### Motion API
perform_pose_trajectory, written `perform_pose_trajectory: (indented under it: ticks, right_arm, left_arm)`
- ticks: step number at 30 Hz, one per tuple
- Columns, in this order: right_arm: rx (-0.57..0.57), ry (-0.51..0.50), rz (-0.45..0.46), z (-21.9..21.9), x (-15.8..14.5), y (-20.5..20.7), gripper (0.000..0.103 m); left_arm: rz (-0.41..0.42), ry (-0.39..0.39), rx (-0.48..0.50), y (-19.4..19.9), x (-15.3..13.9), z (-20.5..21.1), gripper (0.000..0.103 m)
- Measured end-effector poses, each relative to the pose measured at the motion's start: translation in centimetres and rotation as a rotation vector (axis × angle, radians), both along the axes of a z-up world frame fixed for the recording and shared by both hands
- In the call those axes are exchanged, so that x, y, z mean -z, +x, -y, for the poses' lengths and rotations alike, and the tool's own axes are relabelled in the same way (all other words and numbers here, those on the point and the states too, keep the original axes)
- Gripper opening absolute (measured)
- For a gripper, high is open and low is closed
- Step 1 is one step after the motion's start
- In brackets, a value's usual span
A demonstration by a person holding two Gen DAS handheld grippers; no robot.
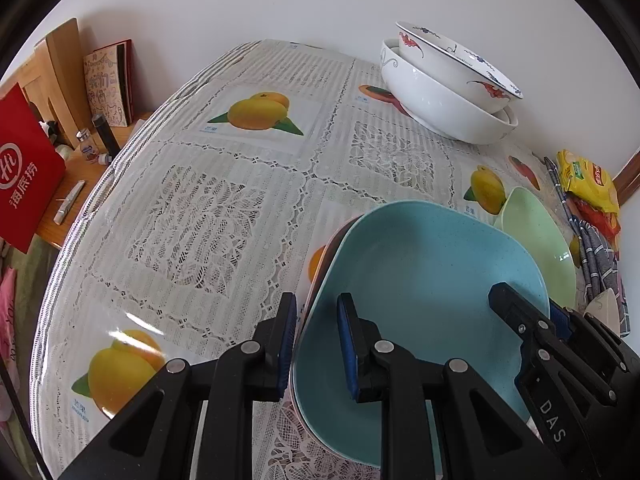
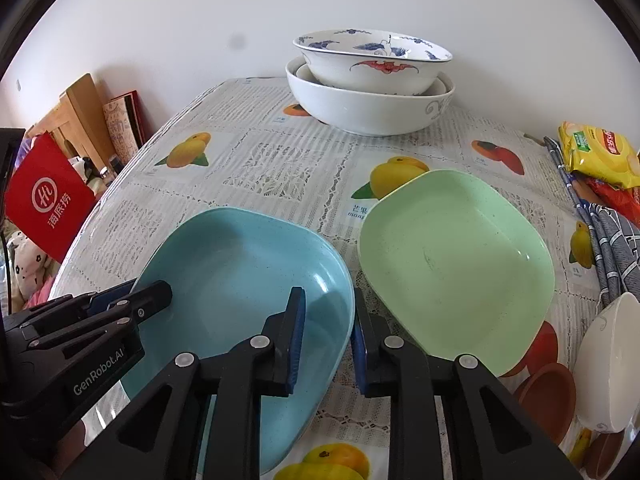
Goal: Organize plates and bowls
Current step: 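Lower the light-blue plate onto the tablecloth and open both grippers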
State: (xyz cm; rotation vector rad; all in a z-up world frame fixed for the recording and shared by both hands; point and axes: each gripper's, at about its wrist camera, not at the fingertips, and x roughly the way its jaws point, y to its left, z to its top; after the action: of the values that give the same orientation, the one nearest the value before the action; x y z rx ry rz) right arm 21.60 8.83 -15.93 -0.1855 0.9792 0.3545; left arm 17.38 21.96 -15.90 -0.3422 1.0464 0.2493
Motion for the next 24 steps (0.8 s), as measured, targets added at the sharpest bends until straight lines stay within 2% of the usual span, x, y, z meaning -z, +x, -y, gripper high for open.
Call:
perform_pose_trajectory:
  ticks: [3,5,10,19,24]
  right_arm:
    - [0.001,0.009,-0.003,0.2,0.0,-0.1,0.024]
    - [0.004,0.023,0.002,0.4,-0.4,-0.3,0.029]
    - [0.006,0.035,0.023,0.8,-1.4,-1.2,0.036]
    - [0.024,0.055,0.078,2.9,-4.0,-3.7,0.051]
    - [0.075,0.062,0.113,5.9,-5.4,-4.8,0.052]
  left_arm:
    - [-0.013,0.003,0.003,-0.1,-0.1,0.0,0.02]
    - [-0.022,0.009,0.004,-0.3,-0.2,0.0,0.021]
    - [0.008,0.038,-0.01,-1.4,-1.6,-0.1,0.046]
    - [0.051,0.053,0.005,-3.1,-4.4,1.5,0.047]
    - [0.086,0.055,0.033,-3.6,-6.1,3.6,0.048]
